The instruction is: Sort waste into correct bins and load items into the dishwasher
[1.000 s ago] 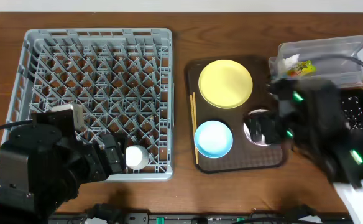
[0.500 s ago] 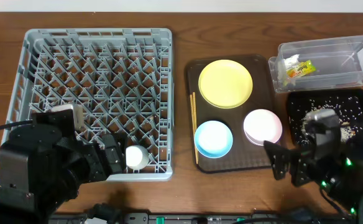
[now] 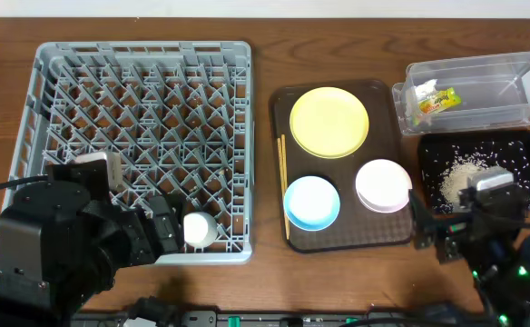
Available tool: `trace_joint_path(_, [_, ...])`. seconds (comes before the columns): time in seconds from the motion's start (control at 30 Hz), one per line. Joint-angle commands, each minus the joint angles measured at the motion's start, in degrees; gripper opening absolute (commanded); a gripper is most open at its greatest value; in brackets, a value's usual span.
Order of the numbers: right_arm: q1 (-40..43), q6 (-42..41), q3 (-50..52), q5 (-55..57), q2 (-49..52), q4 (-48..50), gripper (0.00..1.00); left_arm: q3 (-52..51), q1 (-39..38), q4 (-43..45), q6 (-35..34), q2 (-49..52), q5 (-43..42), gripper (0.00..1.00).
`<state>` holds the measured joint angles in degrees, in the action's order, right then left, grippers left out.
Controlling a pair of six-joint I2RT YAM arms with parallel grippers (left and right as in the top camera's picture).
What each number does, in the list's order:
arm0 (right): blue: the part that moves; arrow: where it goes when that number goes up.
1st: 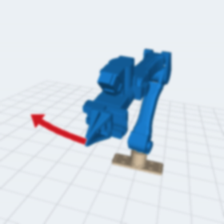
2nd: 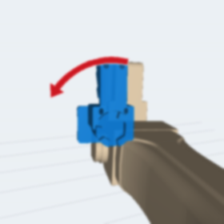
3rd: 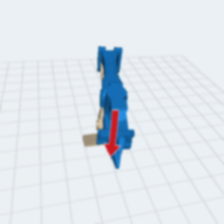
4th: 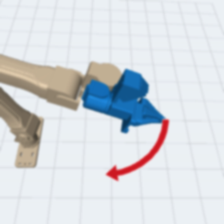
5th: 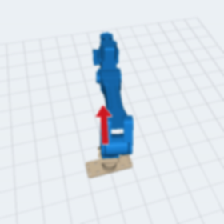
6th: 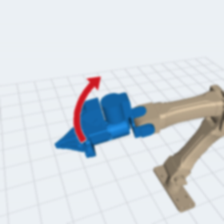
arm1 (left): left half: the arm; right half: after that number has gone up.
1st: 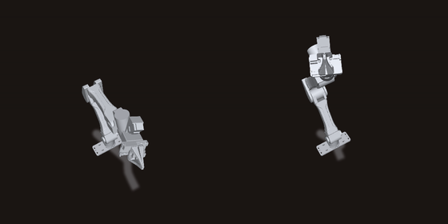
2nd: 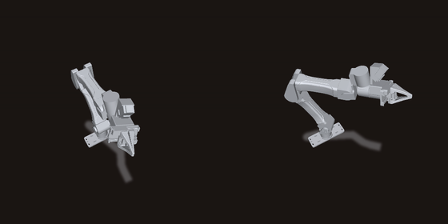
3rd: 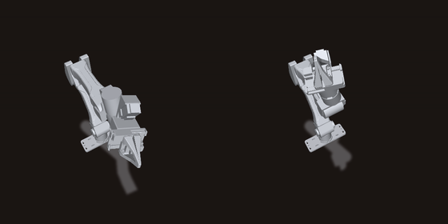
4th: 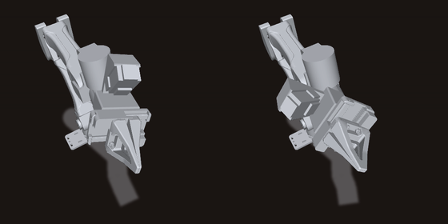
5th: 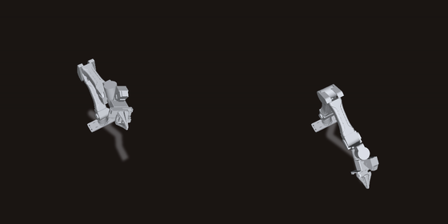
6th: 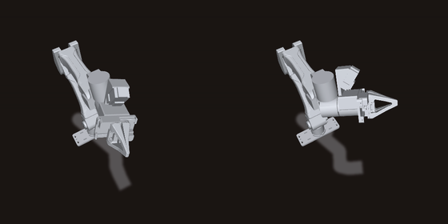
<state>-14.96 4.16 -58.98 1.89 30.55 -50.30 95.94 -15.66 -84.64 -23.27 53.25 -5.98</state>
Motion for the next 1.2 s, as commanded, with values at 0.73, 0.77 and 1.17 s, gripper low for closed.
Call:
trace_joint_path(0.73, [5.88, 1.57, 54.49, -4.2, -30.25, 36.41, 0.99, 0.39, -0.17, 0.0, 0.7, 0.07, 0.66, 0.98])
trace_joint_path(0.77, [6.16, 1.68, 55.12, -3.63, -30.25, 37.62, 0.99, 0.39, -0.17, 0.0, 0.7, 0.07, 0.66, 0.98])
trace_joint_path(1.17, [6.75, 1.66, 58.71, -3.67, -30.27, 46.47, 0.99, 0.39, -0.17, 0.0, 0.7, 0.07, 0.66, 0.98])
